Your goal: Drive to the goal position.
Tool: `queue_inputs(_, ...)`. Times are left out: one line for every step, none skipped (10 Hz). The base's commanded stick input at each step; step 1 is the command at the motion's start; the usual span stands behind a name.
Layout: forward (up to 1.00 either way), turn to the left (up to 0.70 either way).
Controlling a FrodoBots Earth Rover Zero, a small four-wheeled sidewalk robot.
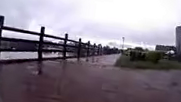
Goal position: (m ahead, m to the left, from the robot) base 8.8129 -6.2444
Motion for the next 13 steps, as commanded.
queue_inputs(1.00, 0.00)
queue_inputs(1.00, 0.00)
queue_inputs(1.00, 0.00)
queue_inputs(1.00, 0.00)
queue_inputs(1.00, 0.00)
queue_inputs(1.00, 0.00)
queue_inputs(1.00, 0.00)
queue_inputs(1.00, 0.00)
queue_inputs(1.00, 0.00)
queue_inputs(1.00, 0.00)
queue_inputs(1.00, 0.00)
queue_inputs(1.00, 0.00)
queue_inputs(1.00, 0.00)
